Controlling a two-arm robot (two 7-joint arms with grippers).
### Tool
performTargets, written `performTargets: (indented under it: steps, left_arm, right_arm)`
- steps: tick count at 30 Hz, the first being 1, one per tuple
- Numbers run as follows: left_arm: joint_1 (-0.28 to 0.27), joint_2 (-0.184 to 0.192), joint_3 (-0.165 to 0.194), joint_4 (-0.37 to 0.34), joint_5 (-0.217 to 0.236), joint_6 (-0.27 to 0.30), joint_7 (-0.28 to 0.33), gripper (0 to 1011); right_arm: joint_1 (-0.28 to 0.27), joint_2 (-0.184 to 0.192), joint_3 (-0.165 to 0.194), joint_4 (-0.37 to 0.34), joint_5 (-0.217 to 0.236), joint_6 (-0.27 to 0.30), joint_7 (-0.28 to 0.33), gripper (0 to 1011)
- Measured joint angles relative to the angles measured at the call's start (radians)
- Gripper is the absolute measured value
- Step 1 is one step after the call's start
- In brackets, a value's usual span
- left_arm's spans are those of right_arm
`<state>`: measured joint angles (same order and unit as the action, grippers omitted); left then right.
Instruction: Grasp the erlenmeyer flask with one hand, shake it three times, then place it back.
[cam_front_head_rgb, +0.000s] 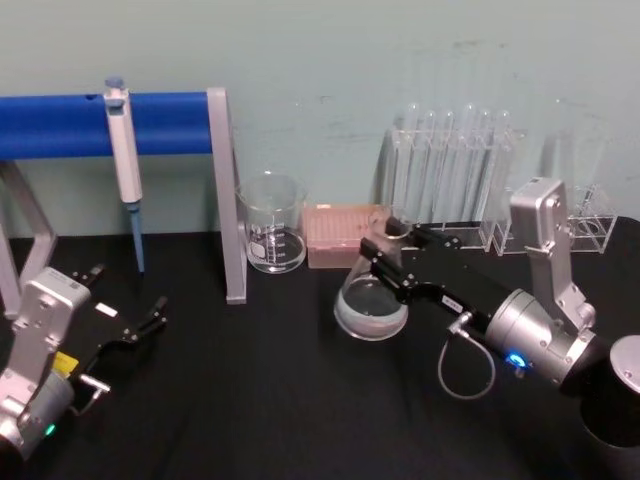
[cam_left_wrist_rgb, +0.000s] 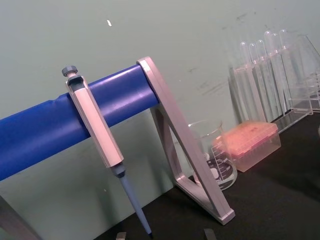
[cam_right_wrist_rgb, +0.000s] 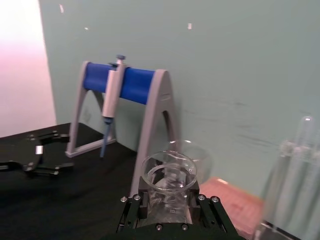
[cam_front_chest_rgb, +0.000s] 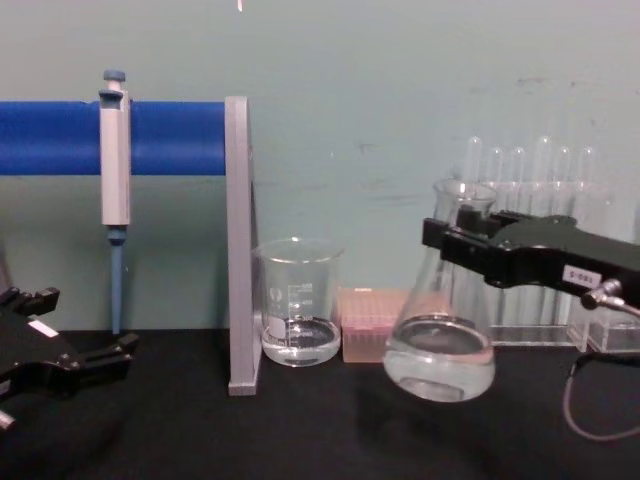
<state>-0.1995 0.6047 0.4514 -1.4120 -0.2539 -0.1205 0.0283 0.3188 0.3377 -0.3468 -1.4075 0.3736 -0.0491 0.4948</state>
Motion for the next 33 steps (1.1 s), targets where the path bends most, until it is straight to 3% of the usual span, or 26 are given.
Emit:
performTargets:
  steps: [11, 33]
  left_arm:
    - [0.000, 0.000, 0.000, 0.000, 0.000, 0.000, 0.000, 1001]
    - [0.000, 0.000, 0.000, 0.000, 0.000, 0.000, 0.000, 1001]
  right_arm:
    - [0.010, 0.011, -0.038, -0.002, 0.025, 0.000, 0.017, 450]
    - [0.020, 0.023, -0.063, 0.002, 0.046, -0.004, 0.011, 450]
